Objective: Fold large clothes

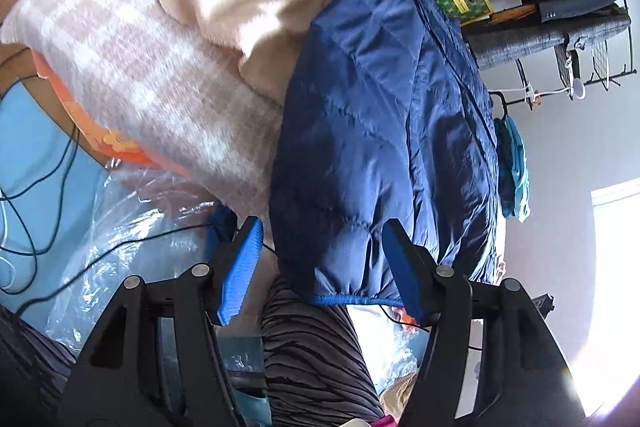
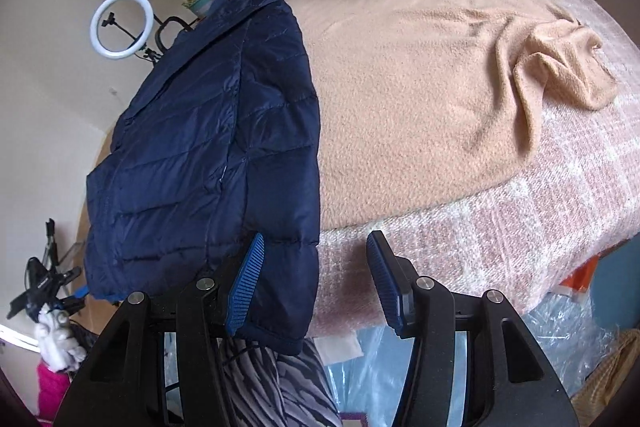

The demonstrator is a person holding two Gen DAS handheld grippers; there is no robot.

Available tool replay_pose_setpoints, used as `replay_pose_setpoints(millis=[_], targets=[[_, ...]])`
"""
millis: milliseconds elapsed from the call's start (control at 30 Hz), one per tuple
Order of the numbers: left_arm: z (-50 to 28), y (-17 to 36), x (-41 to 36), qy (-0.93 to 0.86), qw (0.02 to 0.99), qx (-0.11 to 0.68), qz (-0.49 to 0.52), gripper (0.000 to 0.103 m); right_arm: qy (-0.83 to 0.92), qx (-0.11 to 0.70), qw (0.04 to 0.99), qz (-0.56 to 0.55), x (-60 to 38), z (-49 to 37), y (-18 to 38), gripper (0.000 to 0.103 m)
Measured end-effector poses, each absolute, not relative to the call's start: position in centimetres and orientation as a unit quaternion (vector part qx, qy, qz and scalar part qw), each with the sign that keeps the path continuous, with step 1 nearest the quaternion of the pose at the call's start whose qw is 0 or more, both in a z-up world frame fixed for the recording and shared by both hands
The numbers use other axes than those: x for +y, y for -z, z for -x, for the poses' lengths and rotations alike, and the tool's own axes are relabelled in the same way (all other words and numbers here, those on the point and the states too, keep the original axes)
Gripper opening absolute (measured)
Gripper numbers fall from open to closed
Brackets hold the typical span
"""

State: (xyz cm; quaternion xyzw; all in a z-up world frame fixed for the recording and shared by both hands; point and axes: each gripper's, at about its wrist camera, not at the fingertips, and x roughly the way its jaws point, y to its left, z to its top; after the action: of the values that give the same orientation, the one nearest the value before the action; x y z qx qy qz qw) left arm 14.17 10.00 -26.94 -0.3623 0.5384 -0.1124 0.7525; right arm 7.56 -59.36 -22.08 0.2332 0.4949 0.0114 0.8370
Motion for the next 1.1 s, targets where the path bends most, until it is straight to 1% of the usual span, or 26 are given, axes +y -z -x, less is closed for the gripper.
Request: replay_pose_setpoints(millis=[167, 233, 300, 333, 367, 400, 467, 500, 533, 567, 600, 700, 800, 900, 967, 1000, 1033, 1067, 1100], targets=[[-13.8, 27.4, 9.0, 0.128, 0.75, 0.535, 0.366, 0.063, -0.025, 0.502, 0.833, -0.23, -58.3, -7.1, 22.5, 0.053], [-13.8, 27.2, 8.6, 0.128, 0.754, 0.534, 0.359, 0.058, -0.026, 0.501, 0.833, -0.234, -58.2, -6.8, 22.5, 0.053], [-13.8, 27.0, 8.2, 0.131, 0.755, 0.538, 0.35, 0.042, -0.029, 0.499, 0.83, -0.247, -58.3, -6.4, 22.5, 0.053], [-13.8, 26.8, 8.0, 0.136, 0.755, 0.54, 0.346, 0.038, -0.034, 0.498, 0.828, -0.255, -58.2, -6.2, 22.5, 0.053], [-13.8, 26.7, 7.9, 0.139, 0.755, 0.54, 0.344, 0.031, -0.04, 0.498, 0.827, -0.26, -58.1, -6.0, 22.5, 0.053], [-13.8, 26.5, 7.7, 0.141, 0.757, 0.541, 0.339, 0.021, -0.048, 0.498, 0.824, -0.265, -57.9, -5.8, 22.5, 0.053], [-13.9, 26.3, 7.6, 0.14, 0.758, 0.544, 0.33, 0.012, -0.063, 0.504, 0.819, -0.267, -57.3, -5.5, 22.8, 0.051], [-13.9, 26.1, 7.5, 0.141, 0.758, 0.544, 0.33, 0.008, -0.067, 0.505, 0.82, -0.261, -56.8, -5.5, 22.8, 0.048], [-13.8, 25.8, 7.5, 0.143, 0.759, 0.541, 0.332, 0.008, -0.071, 0.505, 0.82, -0.258, -56.5, -5.6, 22.8, 0.033], [-13.6, 25.3, 7.6, 0.145, 0.76, 0.537, 0.335, 0.007, -0.076, 0.507, 0.818, -0.26, -56.3, -5.7, 22.9, 0.011], [-13.4, 24.7, 7.7, 0.148, 0.762, 0.533, 0.337, 0.006, -0.08, 0.509, 0.815, -0.267, -56.2, -5.8, 23.0, 0.008], [-12.1, 22.6, 8.2, 0.154, 0.764, 0.52, 0.35, 0.005, -0.081, 0.486, 0.827, -0.27, -56.2, -5.7, 21.3, 0.006], [-10.6, 21.1, 8.6, 0.147, 0.777, 0.508, 0.342, 0.005, -0.088, 0.453, 0.843, -0.275, -56.5, -4.9, 18.6, 0.005], [-10.5, 22.3, 8.1, 0.138, 0.781, 0.522, 0.313, 0.005, -0.08, 0.434, 0.857, -0.267, -57.2, -4.2, 17.3, 0.005], [-10.8, 23.6, 8.1, 0.135, 0.773, 0.532, 0.319, 0.009, -0.068, 0.442, 0.854, -0.266, -57.3, -4.2, 18.1, 0.005], [-11.0, 24.2, 8.3, 0.131, 0.771, 0.534, 0.322, 0.019, -0.062, 0.454, 0.849, -0.264, -57.3, -4.3, 18.8, 0.005], [-11.4, 24.5, 8.5, 0.123, 0.772, 0.536, 0.319, 0.027, -0.052, 0.469, 0.844, -0.256, -57.2, -4.5, 19.6, 0.005], [-11.5, 24.8, 8.8, 0.114, 0.777, 0.532, 0.318, 0.046, -0.047, 0.475, 0.842, -0.25, -57.2, -4.6, 20.1, 0.005], [-11.5, 24.9, 9.1, 0.108, 0.782, 0.524, 0.32, 0.059, -0.045, 0.478, 0.841, -0.249, -57.3, -4.6, 20.6, 0.005]])
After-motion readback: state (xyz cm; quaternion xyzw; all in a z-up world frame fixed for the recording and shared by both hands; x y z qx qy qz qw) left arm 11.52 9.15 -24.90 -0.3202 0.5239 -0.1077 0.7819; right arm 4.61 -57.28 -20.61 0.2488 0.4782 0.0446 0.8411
